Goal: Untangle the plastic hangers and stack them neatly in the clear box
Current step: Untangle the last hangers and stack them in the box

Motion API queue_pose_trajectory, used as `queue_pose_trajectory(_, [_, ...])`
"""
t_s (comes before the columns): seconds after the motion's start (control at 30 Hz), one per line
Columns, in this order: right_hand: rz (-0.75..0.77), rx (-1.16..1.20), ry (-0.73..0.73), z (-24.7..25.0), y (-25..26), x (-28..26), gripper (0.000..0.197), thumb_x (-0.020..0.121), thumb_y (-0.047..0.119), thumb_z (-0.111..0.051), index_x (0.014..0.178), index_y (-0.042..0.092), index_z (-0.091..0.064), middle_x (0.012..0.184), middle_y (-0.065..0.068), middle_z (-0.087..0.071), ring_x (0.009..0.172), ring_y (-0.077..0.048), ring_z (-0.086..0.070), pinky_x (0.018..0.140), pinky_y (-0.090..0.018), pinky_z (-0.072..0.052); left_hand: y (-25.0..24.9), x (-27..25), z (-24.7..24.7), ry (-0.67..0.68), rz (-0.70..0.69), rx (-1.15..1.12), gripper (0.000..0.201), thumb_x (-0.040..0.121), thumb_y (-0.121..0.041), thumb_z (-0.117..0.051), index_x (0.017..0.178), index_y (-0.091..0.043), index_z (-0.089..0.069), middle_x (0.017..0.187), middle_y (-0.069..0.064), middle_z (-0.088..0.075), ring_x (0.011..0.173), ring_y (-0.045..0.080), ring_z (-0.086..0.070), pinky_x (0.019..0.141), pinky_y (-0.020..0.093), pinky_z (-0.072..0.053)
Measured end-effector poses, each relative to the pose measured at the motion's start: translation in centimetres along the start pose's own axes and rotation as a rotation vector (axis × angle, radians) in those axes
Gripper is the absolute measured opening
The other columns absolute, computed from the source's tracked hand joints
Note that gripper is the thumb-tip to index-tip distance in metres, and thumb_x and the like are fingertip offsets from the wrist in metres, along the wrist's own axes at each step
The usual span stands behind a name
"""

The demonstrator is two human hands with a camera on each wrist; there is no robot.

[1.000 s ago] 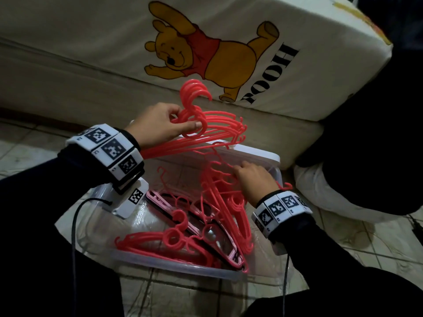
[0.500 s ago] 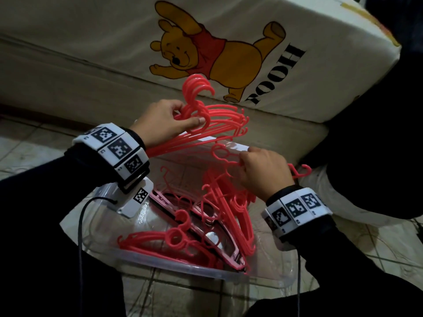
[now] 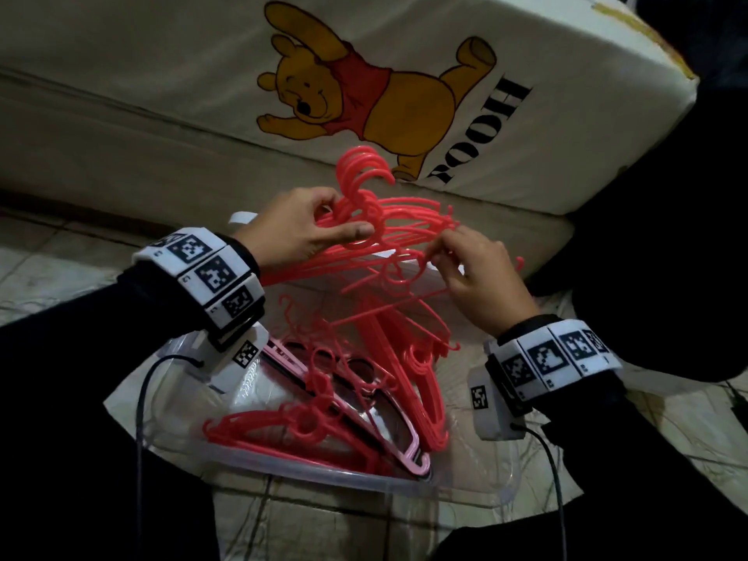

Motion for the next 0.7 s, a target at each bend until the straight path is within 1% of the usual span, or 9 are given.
queue_pose_trajectory(0.07, [-0.007,0.066,-0.014,0.3,0.0,0.2,0.013,0.09,0.008,-0.053,0.09,0.017,-0.063,0.089,0.008,-0.054,0.084,-0.012,-0.05,0.086,-0.049,-0.042,-0.2,-0.1,-0.6,0.035,-0.006,-0.031,0.049,0.059,-0.066,-0.065,0.085,-0.025,-0.062,0.074,-0.013,-0.066,0.065,-0.005,-0.059,0.067,0.022,-0.042])
queue_pose_trajectory(0.17, [0.024,-0.006,-0.002,0.1,0.4,0.1,0.014,0.089,0.01,-0.053,0.091,0.018,-0.064,0.094,0.003,-0.06,0.09,-0.019,-0.056,0.085,-0.046,-0.042,-0.4,-0.2,-0.7,0.046,-0.018,-0.018,0.043,0.059,-0.063,-0.066,0.083,-0.028,-0.061,0.074,-0.016,-0.066,0.066,-0.01,-0.059,0.066,0.019,-0.041])
queue_pose_trajectory(0.27, [0.048,-0.179,0.066,-1.5,0.6,-0.2,0.016,0.088,0.017,-0.051,0.095,0.02,-0.065,0.102,0.001,-0.061,0.102,-0.022,-0.055,0.081,-0.036,-0.034,-0.1,-0.1,-0.6,0.034,-0.002,-0.004,0.043,0.059,-0.063,-0.066,0.084,-0.028,-0.061,0.08,-0.012,-0.068,0.073,-0.003,-0.063,0.072,0.023,-0.047])
queue_pose_trajectory(0.37, [0.072,-0.267,0.136,-3.5,0.7,-0.5,0.016,0.088,0.021,-0.054,0.099,0.024,-0.065,0.104,0.002,-0.061,0.104,-0.022,-0.053,0.078,-0.033,-0.03,0.1,-0.1,-0.4,0.024,0.012,0.004,0.046,0.058,-0.065,-0.065,0.084,-0.028,-0.061,0.083,-0.009,-0.069,0.078,0.004,-0.065,0.078,0.029,-0.051])
queue_pose_trajectory(0.43, [0.094,-0.295,0.171,-4.9,0.9,-0.8,0.016,0.087,0.022,-0.056,0.1,0.022,-0.066,0.103,-0.001,-0.061,0.102,-0.025,-0.055,0.077,-0.034,-0.033,0.1,-0.1,-0.4,0.021,0.014,0.001,0.049,0.057,-0.066,-0.065,0.085,-0.027,-0.062,0.085,-0.007,-0.07,0.08,0.009,-0.066,0.081,0.036,-0.052])
queue_pose_trajectory(0.5, [0.109,-0.307,0.187,-6.3,1.0,-1.0,0.015,0.086,0.02,-0.058,0.099,0.018,-0.066,0.103,-0.004,-0.061,0.097,-0.03,-0.058,0.073,-0.035,-0.039,0.0,-0.2,-0.3,0.015,0.016,0.004,0.053,0.057,-0.067,-0.065,0.087,-0.023,-0.063,0.086,-0.003,-0.07,0.082,0.015,-0.066,0.083,0.041,-0.052])
queue_pose_trajectory(0.57, [0.089,-0.347,0.262,-8.3,0.5,-1.3,0.017,0.089,0.021,-0.054,0.104,0.019,-0.062,0.105,-0.004,-0.059,0.096,-0.029,-0.06,0.069,-0.036,-0.045,0.0,-0.2,-0.1,-0.005,0.011,0.028,0.056,0.058,-0.068,-0.063,0.088,-0.02,-0.063,0.086,0.002,-0.07,0.082,0.02,-0.065,0.083,0.045,-0.051])
queue_pose_trajectory(0.63, [0.066,-0.368,0.343,-10.4,-0.1,-1.7,0.018,0.093,0.022,-0.048,0.108,0.021,-0.058,0.106,-0.003,-0.058,0.097,-0.027,-0.061,0.07,-0.036,-0.047,0.0,-0.2,0.1,-0.02,0.008,0.046,0.057,0.058,-0.069,-0.062,0.087,-0.019,-0.063,0.086,0.005,-0.07,0.082,0.023,-0.065,0.082,0.046,-0.05])
queue_pose_trajectory(0.7, [0.06,-0.371,0.37,-11.6,-0.2,-1.9,0.018,0.094,0.02,-0.046,0.108,0.021,-0.056,0.106,-0.003,-0.058,0.097,-0.027,-0.061,0.07,-0.035,-0.046,0.1,-0.1,0.3,-0.028,0.017,0.051,0.058,0.058,-0.069,-0.062,0.087,-0.019,-0.063,0.086,0.005,-0.07,0.082,0.023,-0.064,0.081,0.045,-0.05])
Point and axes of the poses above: each hand's wrist, its own x-axis towards the middle knuckle, its own z-axis out of the back of the hand, y = z × x, the point moved 10 cm from there along x, towards the middle knuckle
